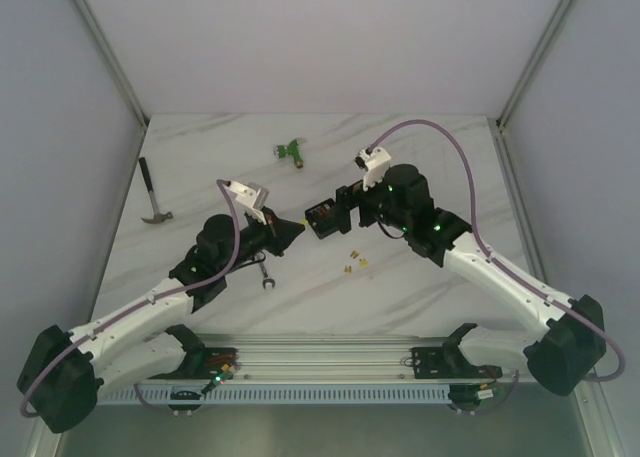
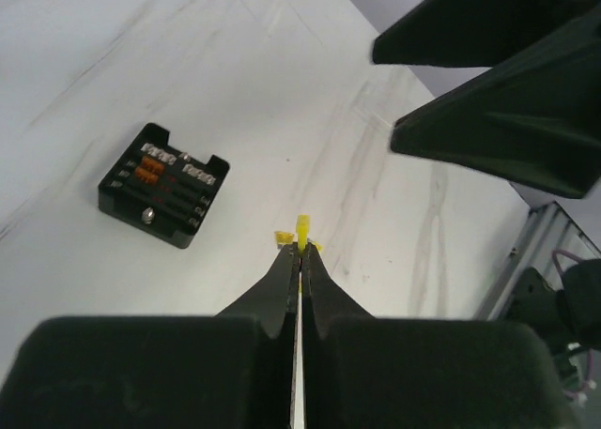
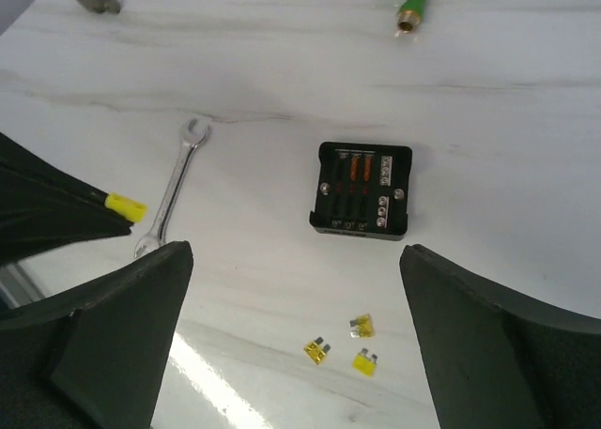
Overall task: Snap on the fuse box
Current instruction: Pick up the fuse from the center of the board.
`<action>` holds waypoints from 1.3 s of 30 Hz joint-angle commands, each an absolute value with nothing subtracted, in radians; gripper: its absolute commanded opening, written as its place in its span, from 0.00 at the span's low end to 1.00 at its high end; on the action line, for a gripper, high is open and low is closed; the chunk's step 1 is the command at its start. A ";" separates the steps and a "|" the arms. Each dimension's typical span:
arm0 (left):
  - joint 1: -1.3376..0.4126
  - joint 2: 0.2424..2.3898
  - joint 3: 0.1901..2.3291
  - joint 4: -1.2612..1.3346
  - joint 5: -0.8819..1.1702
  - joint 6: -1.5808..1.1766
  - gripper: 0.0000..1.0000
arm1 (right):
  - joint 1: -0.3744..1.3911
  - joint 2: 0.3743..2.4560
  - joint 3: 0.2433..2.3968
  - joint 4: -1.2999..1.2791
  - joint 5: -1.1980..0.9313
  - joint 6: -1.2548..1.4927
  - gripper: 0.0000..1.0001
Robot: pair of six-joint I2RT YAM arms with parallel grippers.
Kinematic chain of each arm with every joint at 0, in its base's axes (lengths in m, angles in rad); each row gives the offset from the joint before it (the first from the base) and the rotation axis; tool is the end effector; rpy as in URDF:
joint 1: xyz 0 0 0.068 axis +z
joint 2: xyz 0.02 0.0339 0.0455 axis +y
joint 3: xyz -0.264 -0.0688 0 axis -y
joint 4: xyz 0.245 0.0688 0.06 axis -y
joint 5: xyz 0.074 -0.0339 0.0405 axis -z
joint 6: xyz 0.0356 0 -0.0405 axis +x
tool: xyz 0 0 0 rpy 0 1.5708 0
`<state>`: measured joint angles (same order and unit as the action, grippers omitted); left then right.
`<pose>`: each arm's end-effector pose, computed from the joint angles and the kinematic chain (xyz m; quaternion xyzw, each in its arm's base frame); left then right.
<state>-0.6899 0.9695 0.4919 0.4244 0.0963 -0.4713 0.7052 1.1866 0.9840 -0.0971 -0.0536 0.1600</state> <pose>0.1714 -0.1459 0.2660 0.1120 0.7169 -0.4062 0.5555 0.2103 0.1815 0.3354 -0.2319 0.7705 0.2684 0.5297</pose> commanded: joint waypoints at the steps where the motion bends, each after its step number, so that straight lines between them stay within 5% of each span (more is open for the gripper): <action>1: -0.643 0.967 0.557 0.389 0.316 -0.436 0.00 | 0.649 1.218 1.016 -0.061 -0.376 0.043 1.00; 17: -0.583 1.037 0.653 0.384 0.679 -0.394 0.00 | 0.616 1.216 1.021 -0.032 -0.762 -0.046 0.98; 26: -0.583 1.041 0.692 0.367 0.796 -0.367 0.00 | 0.614 1.180 1.019 -0.034 -0.921 -0.111 0.57; 39: -0.582 1.063 0.715 0.364 0.841 -0.363 0.00 | 0.614 1.202 1.048 -0.071 -0.989 -0.134 0.23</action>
